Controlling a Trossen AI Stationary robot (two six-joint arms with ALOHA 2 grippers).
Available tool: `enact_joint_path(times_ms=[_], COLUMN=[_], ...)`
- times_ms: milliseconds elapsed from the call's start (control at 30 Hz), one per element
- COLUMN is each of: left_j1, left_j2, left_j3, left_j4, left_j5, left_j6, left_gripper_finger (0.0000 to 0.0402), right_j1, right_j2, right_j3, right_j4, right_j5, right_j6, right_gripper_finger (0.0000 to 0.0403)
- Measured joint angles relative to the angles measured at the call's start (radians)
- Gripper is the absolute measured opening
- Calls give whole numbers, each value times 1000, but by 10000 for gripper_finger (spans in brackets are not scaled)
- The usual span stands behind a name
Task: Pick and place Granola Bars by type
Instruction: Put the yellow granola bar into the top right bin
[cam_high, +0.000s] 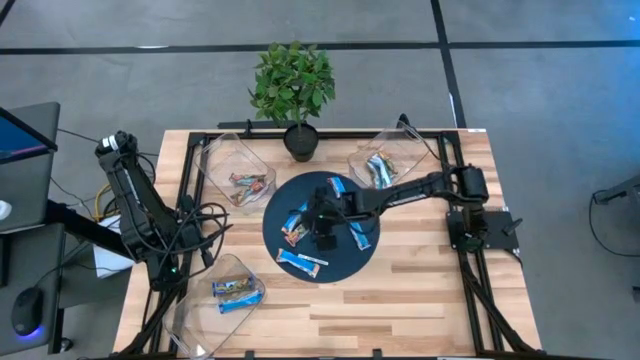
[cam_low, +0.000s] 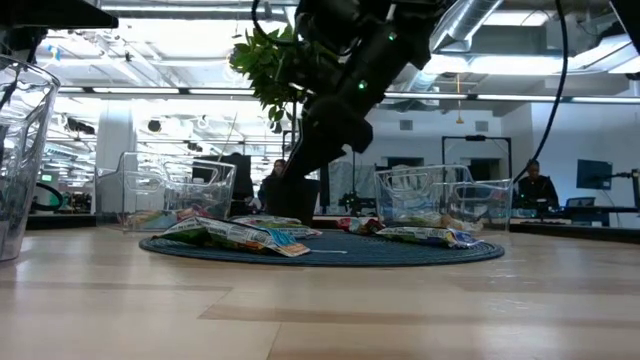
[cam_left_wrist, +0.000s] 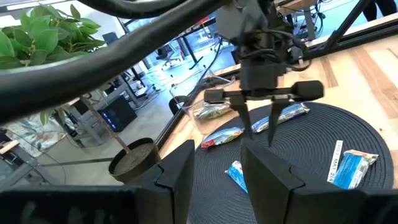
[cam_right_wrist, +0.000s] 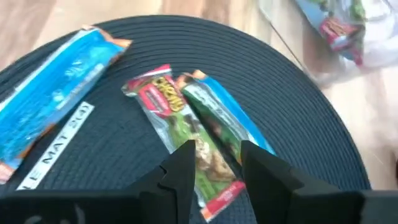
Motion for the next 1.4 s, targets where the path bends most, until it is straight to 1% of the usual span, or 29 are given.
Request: enact_joint_path(times_ms=[67,133,233,367,467,533,667,833,933,1000,1133,1300,1400], left_j1=[0,0,0,0,0,0,0,0,0,0,0,0,0], left_j2=[0,0,0,0,0,0,0,0,0,0,0,-1,-1], left_j3=[0,0,0,0,0,0,0,0,0,0,0,0,0], left_j4=[0,4,12,17,30,39,39,38,38,38,38,37,37], left_j5=[11,21,26,26,27,26,22,24,26,26,26,26,25], left_j6=[0,0,0,-1,-1,1,2,16,17,17,18,18,18], left_gripper_finger=[125,125,126,125,126,125,125,126,125,126,125,126,125], right_j1=[-3,2,14,37,46,51,55,37,23,16,10,12,16], right_j2=[-2,-16,-46,-49,-49,-49,-49,-34,-30,-17,19,49,51], right_j3=[0,-1,0,-1,-1,-3,-3,-3,-7,-2,-4,1,0], right_j4=[-18,-85,-253,-504,-600,-595,-569,-592,-637,-626,-631,-637,-636], right_j5=[0,0,7,48,49,50,63,69,69,71,70,85,100], right_j6=[24,75,235,524,659,709,776,866,915,932,932,892,882], right_gripper_finger=[120,120,119,118,118,118,118,118,118,118,118,118,106])
